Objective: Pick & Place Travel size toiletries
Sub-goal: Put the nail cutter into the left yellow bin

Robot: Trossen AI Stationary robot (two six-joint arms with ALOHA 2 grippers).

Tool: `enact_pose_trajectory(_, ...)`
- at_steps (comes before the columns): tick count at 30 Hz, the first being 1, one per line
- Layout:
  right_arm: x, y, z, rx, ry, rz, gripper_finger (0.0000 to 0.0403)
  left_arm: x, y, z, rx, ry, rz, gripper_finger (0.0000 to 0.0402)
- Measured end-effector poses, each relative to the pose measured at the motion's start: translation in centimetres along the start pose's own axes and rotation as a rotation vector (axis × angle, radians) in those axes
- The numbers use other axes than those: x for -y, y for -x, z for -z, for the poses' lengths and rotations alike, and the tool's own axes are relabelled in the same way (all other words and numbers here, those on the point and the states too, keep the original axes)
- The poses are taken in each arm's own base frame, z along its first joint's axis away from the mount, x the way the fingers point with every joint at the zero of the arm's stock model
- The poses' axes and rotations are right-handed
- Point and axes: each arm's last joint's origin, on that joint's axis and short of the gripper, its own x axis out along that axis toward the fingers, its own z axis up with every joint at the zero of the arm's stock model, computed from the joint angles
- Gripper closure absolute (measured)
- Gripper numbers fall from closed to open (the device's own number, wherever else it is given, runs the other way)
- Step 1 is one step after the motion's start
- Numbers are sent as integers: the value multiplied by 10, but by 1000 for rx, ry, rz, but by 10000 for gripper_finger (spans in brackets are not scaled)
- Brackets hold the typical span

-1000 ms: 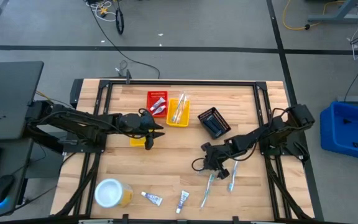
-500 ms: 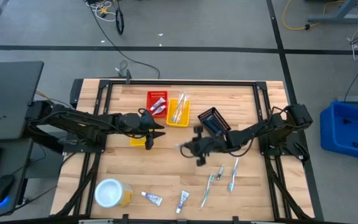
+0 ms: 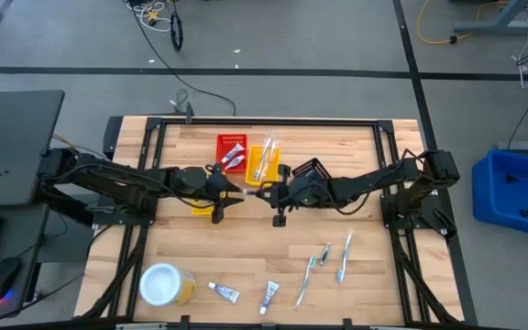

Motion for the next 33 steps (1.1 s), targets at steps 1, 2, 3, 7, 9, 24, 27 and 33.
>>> enact_pose_trajectory(1, 1, -1, 1, -5, -29, -27, 350, 0, 0, 0, 1, -14, -7, 248)
enact_pose_trajectory(2, 2, -1, 2, -10, -57, -49, 350, 0, 0, 0, 1, -34, -12, 248)
enact_pose_trajectory(3, 4, -2, 3, -8, -84, -63, 350, 0, 0, 0, 1, -47, -12, 248)
enact_pose_trajectory(7, 7, -3, 3, 3, -125, -117, 350, -1, 0, 0, 3, -80, -35, 248)
enact_pose_trajectory(9, 8, -3, 4, -11, -129, -109, 350, -1, 0, -1, 15, -79, -35, 248)
enact_pose_trajectory(24, 21, -7, 6, 0, -170, -78, 350, 1, 0, -6, 69, -75, -2, 248)
enact_pose_trajectory(27, 20, -7, 6, 2, -170, -95, 350, 1, 0, -8, 85, -74, -3, 248)
enact_pose_trajectory(33, 20, -7, 5, 8, -171, -99, 350, 1, 1, -13, 134, -118, -2, 248)
